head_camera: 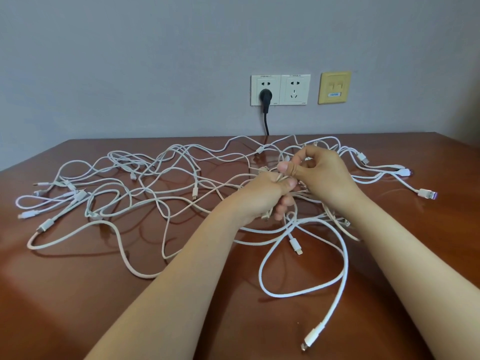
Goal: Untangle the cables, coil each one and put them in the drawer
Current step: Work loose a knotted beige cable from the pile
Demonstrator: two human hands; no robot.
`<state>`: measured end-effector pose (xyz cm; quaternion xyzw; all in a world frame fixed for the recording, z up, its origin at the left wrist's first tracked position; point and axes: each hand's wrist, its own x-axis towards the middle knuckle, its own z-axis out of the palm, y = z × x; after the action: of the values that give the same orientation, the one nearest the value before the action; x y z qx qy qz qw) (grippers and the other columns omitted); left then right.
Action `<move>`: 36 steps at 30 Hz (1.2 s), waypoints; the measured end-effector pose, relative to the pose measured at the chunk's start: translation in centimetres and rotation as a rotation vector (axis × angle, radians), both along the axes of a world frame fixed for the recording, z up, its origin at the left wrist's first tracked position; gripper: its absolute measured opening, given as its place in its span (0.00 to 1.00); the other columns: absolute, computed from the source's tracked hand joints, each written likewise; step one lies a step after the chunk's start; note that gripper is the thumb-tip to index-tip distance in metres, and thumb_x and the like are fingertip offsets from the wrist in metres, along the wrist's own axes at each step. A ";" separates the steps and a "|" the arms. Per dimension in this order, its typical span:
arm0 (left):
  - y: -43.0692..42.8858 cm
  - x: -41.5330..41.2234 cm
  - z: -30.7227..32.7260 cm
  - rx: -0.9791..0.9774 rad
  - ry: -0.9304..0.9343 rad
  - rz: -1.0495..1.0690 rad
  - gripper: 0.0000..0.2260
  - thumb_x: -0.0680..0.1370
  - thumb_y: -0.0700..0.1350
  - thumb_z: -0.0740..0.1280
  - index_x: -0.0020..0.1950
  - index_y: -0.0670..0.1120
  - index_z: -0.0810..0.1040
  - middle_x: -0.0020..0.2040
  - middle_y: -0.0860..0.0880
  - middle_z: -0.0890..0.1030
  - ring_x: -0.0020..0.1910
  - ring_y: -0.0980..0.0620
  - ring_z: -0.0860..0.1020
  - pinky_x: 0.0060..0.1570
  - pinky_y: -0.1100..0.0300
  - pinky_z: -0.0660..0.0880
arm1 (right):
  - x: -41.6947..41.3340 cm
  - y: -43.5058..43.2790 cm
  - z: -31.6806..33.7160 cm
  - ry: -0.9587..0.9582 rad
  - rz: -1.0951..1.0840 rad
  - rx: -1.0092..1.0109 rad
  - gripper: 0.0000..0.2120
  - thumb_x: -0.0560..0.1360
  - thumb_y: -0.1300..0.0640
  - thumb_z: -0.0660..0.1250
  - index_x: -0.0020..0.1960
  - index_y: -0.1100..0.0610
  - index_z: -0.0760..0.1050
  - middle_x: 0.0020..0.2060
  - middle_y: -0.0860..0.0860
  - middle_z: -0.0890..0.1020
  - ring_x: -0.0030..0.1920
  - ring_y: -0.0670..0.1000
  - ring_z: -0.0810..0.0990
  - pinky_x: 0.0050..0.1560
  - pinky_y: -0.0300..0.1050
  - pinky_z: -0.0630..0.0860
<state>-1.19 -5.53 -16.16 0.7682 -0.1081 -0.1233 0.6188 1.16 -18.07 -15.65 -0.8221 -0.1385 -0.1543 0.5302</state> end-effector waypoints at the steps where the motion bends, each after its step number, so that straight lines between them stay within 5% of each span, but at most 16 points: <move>1: 0.1 0.0 0.1 -0.002 0.005 0.030 0.11 0.83 0.43 0.55 0.41 0.46 0.68 0.22 0.54 0.66 0.18 0.60 0.62 0.19 0.70 0.62 | 0.0 0.0 0.0 0.006 0.011 -0.001 0.11 0.71 0.55 0.72 0.36 0.57 0.72 0.22 0.47 0.72 0.18 0.40 0.69 0.24 0.27 0.63; 6: 0.6 0.3 0.6 -0.102 0.040 0.221 0.09 0.83 0.44 0.55 0.47 0.47 0.73 0.28 0.52 0.63 0.17 0.60 0.58 0.17 0.71 0.55 | 0.2 0.0 -0.2 0.072 0.036 -0.035 0.10 0.73 0.54 0.69 0.37 0.54 0.70 0.17 0.45 0.69 0.17 0.43 0.63 0.23 0.33 0.59; 15: 2.1 1.5 0.9 -0.239 -0.032 0.579 0.12 0.82 0.44 0.55 0.39 0.47 0.71 0.28 0.50 0.65 0.18 0.57 0.60 0.17 0.72 0.57 | -1.2 0.7 0.4 0.129 0.132 -0.247 0.08 0.75 0.53 0.67 0.37 0.53 0.75 0.22 0.48 0.77 0.18 0.42 0.67 0.23 0.29 0.62; 26: -0.4 1.0 0.4 -0.114 -0.234 0.448 0.14 0.82 0.45 0.57 0.37 0.48 0.73 0.16 0.55 0.67 0.15 0.59 0.62 0.24 0.63 0.59 | -1.3 1.2 0.0 0.017 -0.002 -0.355 0.15 0.77 0.56 0.59 0.35 0.54 0.78 0.18 0.47 0.71 0.27 0.48 0.68 0.34 0.45 0.65; 29: -0.5 1.0 0.2 0.024 -0.349 0.452 0.14 0.81 0.46 0.59 0.40 0.43 0.77 0.20 0.54 0.69 0.23 0.56 0.67 0.30 0.58 0.63 | -1.4 1.2 -0.2 -0.019 -0.040 -0.467 0.20 0.76 0.58 0.59 0.25 0.52 0.67 0.23 0.48 0.69 0.32 0.53 0.69 0.32 0.45 0.63; 33: -0.4 0.9 0.0 0.263 -0.473 0.436 0.15 0.80 0.48 0.61 0.35 0.46 0.74 0.29 0.53 0.72 0.38 0.49 0.72 0.36 0.61 0.59 | -1.6 1.2 -0.2 -0.042 -0.052 -0.601 0.19 0.76 0.57 0.57 0.26 0.51 0.65 0.25 0.48 0.68 0.35 0.56 0.70 0.32 0.45 0.61; 36: -0.2 1.0 0.1 0.427 -0.522 0.452 0.12 0.80 0.50 0.59 0.47 0.46 0.80 0.41 0.46 0.79 0.48 0.44 0.76 0.39 0.60 0.60 | -1.9 1.5 -0.2 -0.062 -0.058 -0.663 0.15 0.76 0.57 0.57 0.30 0.54 0.68 0.26 0.47 0.68 0.37 0.56 0.69 0.36 0.44 0.62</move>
<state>-0.18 -5.74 -16.09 0.8895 -0.0619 0.1953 0.4085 -0.71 -16.54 -15.81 -0.9484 -0.1736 -0.1406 0.2249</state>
